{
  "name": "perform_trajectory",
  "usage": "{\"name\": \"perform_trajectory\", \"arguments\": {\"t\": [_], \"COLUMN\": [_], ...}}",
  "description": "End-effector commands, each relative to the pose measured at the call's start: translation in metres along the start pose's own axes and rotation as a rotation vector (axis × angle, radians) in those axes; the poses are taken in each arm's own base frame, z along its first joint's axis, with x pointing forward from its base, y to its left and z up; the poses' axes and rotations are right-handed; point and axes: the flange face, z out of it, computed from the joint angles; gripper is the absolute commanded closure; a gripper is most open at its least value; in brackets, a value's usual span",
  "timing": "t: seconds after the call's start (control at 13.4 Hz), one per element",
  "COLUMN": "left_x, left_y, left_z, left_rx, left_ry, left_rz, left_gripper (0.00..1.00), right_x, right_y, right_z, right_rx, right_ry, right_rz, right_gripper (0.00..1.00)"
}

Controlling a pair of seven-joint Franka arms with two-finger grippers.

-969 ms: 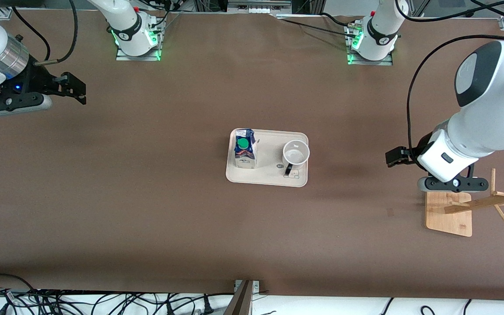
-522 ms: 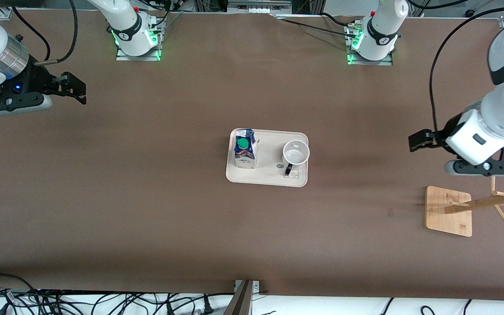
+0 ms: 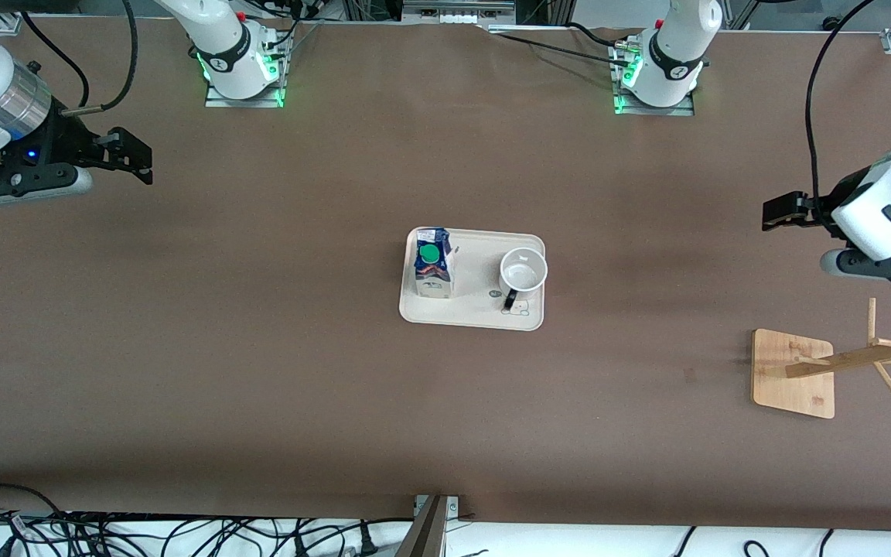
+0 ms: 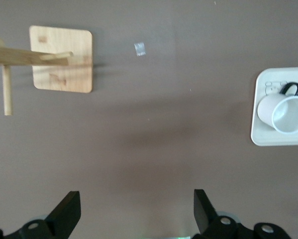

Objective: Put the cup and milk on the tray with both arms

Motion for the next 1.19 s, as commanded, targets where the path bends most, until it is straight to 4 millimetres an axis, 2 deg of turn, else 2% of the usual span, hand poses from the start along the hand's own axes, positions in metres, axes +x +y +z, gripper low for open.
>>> {"name": "perform_trajectory", "arguments": {"t": [0.0,0.22,0.52,0.82,1.12], "left_x": [-0.049,-0.06,-0.063,-0.078,-0.077], "left_y": [-0.013,-0.009,-0.01,-0.009,-0.009], "left_z": [0.003,-0.002,-0.004,0.003,0.005], "left_rx": [-0.01,0.0,-0.005,-0.003,-0.003], "left_ry": [0.099,0.121,0.13,0.141,0.134], "left_rz": [-0.01,-0.02,-0.081,-0.073,-0.073], "left_gripper": [0.0,0.0,0.0,0.0,0.0], "right_x": [-0.002,-0.002,-0.002,-0.002,-0.002], "right_y": [-0.011,-0.015,-0.014,-0.014,-0.014], "right_z": [-0.006,-0.007,-0.007,-0.007,-0.007], "right_rx": [0.001,0.001,0.001,0.001,0.001], "right_ry": [-0.001,0.002,0.002,0.002,0.002], "right_rz": [-0.026,-0.034,-0.032,-0.032,-0.032], "right_gripper": [0.0,0.0,0.0,0.0,0.0]}}
